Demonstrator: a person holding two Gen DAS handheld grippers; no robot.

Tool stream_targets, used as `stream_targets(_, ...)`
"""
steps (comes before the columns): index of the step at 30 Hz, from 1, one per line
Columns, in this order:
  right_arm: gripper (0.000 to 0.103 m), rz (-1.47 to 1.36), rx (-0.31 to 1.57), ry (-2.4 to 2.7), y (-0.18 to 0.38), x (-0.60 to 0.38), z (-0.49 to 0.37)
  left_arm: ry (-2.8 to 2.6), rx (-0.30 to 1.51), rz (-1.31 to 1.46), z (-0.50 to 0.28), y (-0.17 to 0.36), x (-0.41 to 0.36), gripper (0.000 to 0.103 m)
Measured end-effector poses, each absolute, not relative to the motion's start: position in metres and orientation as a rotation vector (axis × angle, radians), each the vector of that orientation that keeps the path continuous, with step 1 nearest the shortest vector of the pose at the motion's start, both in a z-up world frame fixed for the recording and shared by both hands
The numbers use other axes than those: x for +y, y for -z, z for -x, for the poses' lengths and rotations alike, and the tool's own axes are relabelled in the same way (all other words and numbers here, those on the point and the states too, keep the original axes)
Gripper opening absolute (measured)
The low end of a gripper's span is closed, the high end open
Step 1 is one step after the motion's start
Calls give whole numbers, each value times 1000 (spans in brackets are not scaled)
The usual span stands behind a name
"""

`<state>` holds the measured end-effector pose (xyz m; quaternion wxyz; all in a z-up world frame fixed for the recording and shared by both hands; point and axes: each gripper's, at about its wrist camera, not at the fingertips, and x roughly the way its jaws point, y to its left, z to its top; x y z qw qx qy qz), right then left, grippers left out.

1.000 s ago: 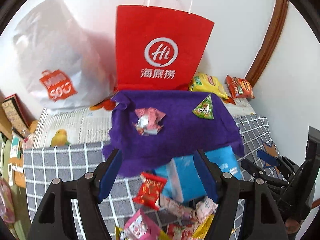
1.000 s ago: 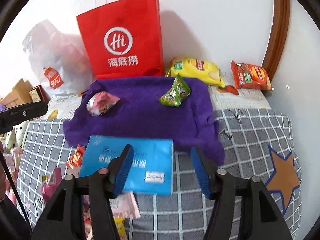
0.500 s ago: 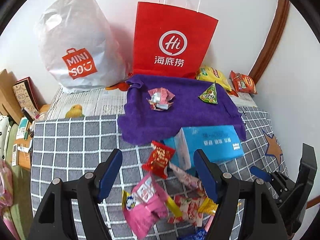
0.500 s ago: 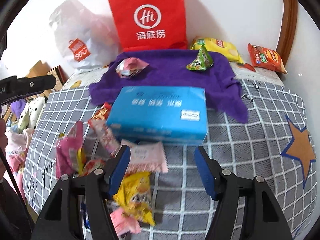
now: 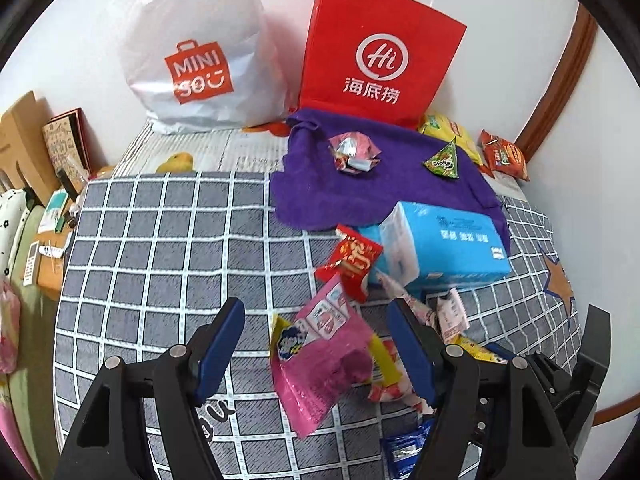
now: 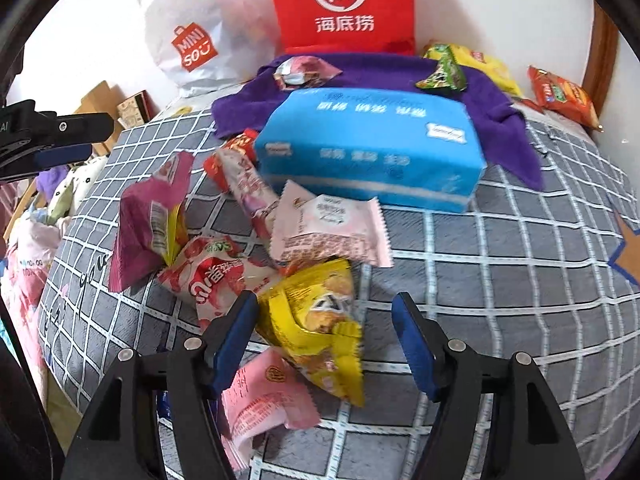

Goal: Organize snacks
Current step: 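Move both open tools back down toward the snack pile on the table, then grasp the yellow snack bag with the right tool while the left tool grasps the pink bag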

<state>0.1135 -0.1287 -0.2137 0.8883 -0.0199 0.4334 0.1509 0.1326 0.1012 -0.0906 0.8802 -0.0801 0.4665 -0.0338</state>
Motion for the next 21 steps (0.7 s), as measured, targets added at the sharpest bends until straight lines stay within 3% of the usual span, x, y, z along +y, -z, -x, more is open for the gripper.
stream_targets(2,65,56,899,-326,219,-124,-114,68,981,165,-132,97,101,72)
stream_targets(4,53,64,896,-344,221,-120,-113,68,993,164,-132,105,100,72)
stream_targets(7,48,83,883,-353,222,-120,-111,63,1025,163,-133,121,98,72)
stream_targets(21,43,1,811,-173,211,-194,-129,139,1096,214,-142,169,82,80)
